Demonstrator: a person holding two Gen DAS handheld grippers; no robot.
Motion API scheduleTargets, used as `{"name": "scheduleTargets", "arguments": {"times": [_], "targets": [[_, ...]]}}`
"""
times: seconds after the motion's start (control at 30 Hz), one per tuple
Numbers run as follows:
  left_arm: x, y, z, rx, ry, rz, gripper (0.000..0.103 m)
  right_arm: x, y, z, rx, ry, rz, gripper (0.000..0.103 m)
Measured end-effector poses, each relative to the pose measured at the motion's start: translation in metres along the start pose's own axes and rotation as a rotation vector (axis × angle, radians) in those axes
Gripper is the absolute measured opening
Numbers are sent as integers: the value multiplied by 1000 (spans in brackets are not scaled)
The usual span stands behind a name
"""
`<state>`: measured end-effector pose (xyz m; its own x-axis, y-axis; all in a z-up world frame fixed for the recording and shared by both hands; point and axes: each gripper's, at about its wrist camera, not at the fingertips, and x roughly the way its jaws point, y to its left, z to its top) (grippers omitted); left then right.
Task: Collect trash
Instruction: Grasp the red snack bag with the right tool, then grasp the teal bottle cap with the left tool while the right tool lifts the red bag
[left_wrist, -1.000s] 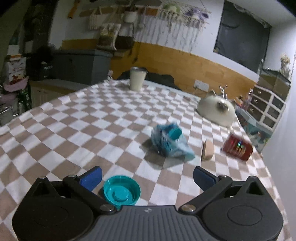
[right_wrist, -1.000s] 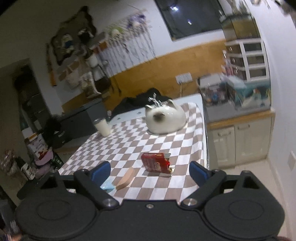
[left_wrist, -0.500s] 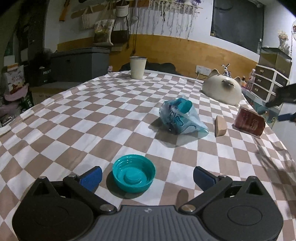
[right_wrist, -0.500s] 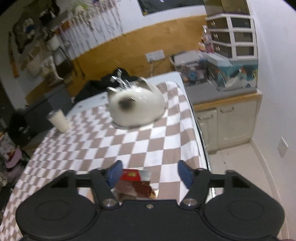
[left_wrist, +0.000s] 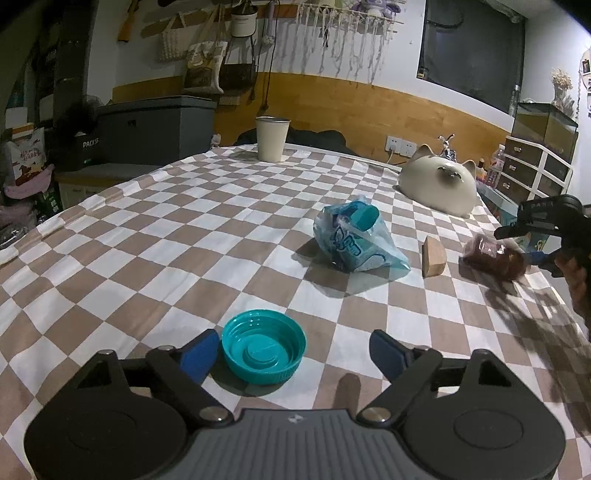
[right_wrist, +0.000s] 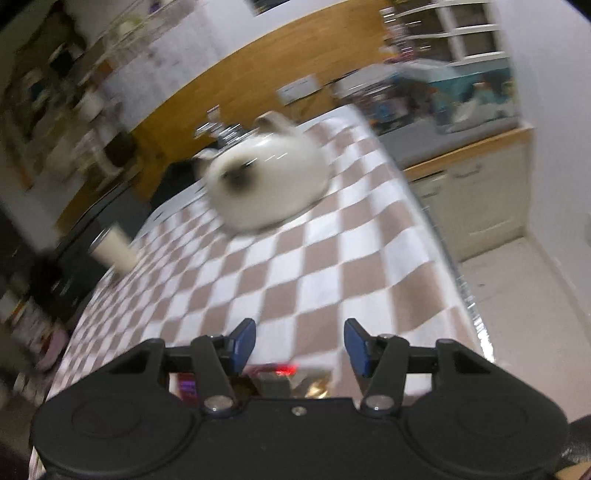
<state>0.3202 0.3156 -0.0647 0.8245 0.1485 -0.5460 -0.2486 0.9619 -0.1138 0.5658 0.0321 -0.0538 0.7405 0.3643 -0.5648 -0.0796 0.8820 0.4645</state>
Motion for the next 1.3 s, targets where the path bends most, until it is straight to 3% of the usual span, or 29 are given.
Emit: {"name": "scheduleTargets", "arguments": {"times": [0.17, 0.23, 0.3, 0.4, 0.47, 0.6, 0.7, 0.77, 0.87, 1.03, 1.13, 1.23, 1.3], "targets": [[1, 1, -1, -6, 5, 1, 78, -15, 21, -19, -187, 65, 72, 56], [1, 1, -1, -7, 9, -2, 75, -20, 26, -22, -255, 54, 84, 62], [2, 2, -1, -15, 13, -8, 71, -22, 28, -22, -327, 8, 93, 79], [3, 3, -1, -20, 20, -9, 67, -19, 23, -20, -364, -36, 145, 87], [3, 3, -1, -19, 22, -11, 66, -10, 16, -17, -344, 2, 166, 87], [2, 2, -1, -17, 21, -17, 59, 3, 14, -25, -291, 174, 279, 88], [2, 1, -1, -11, 21, -28, 53, -9, 27, -40, -395, 240, 374, 88], [2, 0, -1, -7, 21, -31, 51, -17, 36, -52, -469, 265, 386, 88], [2, -1, -1, 2, 21, -35, 51, -25, 50, -66, -541, 256, 352, 88], [2, -3, -1, 11, 22, -29, 51, -20, 69, -71, -456, 202, 171, 86], [2, -3, -1, 12, 23, -27, 51, -15, 79, -77, -498, 164, 92, 86], [3, -4, -1, 17, 25, -23, 51, -7, 84, -86, -568, 114, 20, 80], [3, -4, -1, 21, 27, -19, 51, -9, 84, -90, -593, 85, 0, 68]]}}
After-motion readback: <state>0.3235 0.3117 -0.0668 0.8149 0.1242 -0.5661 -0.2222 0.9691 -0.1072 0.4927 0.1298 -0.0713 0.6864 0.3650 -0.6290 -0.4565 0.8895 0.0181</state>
